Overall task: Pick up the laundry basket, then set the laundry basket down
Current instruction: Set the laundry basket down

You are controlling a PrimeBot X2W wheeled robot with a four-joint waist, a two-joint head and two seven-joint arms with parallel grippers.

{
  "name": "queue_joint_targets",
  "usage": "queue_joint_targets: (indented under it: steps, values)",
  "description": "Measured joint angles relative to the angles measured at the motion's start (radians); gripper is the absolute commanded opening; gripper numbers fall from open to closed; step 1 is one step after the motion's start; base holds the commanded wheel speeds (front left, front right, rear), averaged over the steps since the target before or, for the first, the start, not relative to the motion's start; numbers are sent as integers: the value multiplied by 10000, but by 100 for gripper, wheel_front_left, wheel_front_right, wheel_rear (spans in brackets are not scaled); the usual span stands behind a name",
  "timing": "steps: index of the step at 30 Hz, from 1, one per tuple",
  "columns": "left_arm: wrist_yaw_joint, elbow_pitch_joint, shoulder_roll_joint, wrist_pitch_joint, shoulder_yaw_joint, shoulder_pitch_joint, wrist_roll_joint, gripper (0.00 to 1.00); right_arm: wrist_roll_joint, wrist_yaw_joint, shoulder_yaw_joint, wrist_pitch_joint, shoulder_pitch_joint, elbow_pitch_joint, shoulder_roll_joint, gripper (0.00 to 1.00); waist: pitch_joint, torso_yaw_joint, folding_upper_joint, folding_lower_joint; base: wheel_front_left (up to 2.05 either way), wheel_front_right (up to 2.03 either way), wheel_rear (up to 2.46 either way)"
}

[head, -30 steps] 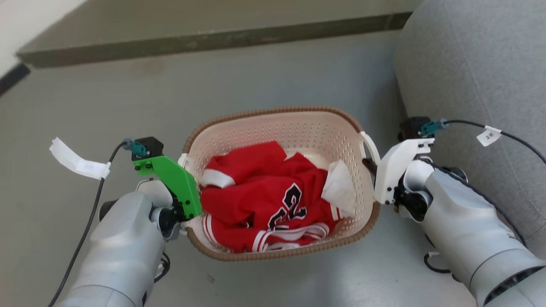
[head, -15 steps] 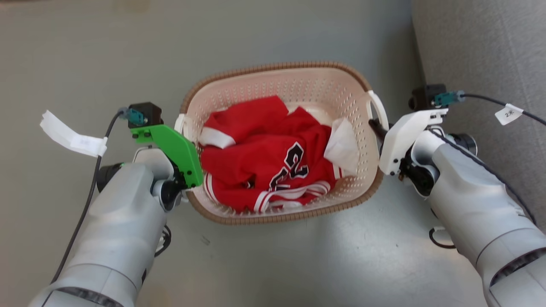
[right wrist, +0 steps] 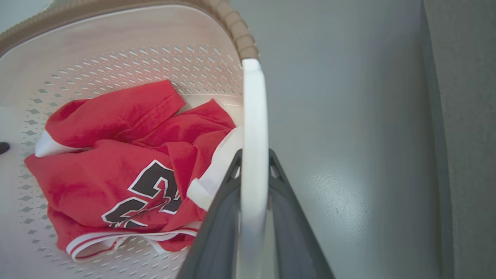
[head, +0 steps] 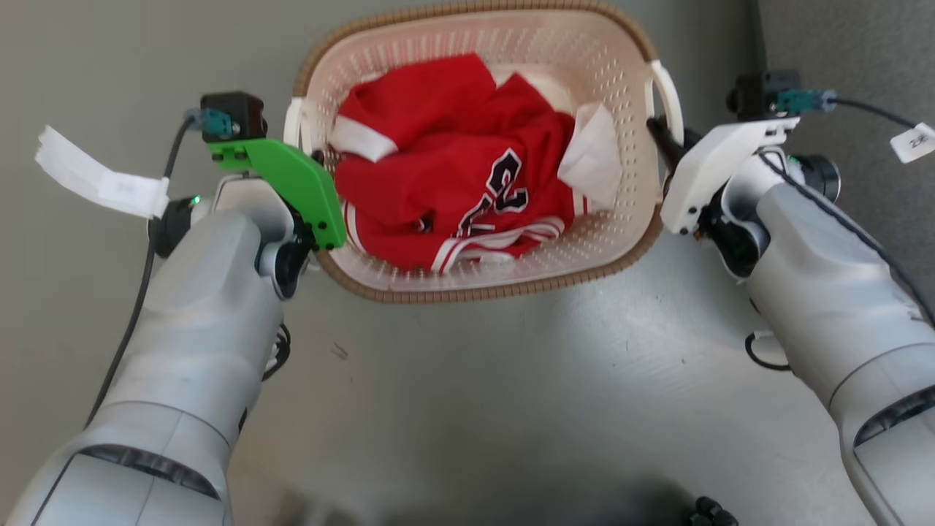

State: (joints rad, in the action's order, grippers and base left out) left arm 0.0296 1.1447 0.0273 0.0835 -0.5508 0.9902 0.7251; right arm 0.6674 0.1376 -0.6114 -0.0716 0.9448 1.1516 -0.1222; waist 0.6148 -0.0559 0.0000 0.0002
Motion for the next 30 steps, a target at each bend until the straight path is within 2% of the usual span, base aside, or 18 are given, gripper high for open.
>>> queue_joint_targets:
  steps: [20,30]
  values:
    - [-393,-163,15,-830,40,1675,-192,0,-276,-69,13,-1058,1640,-238,-318,0,2445,26,0,0,0,0,0]
    - [-401,52,19,-1300,59,1900,-265,0,-525,-67,-73,-1360,1956,-203,-314,0,3530,101,0,-1,0,0,0]
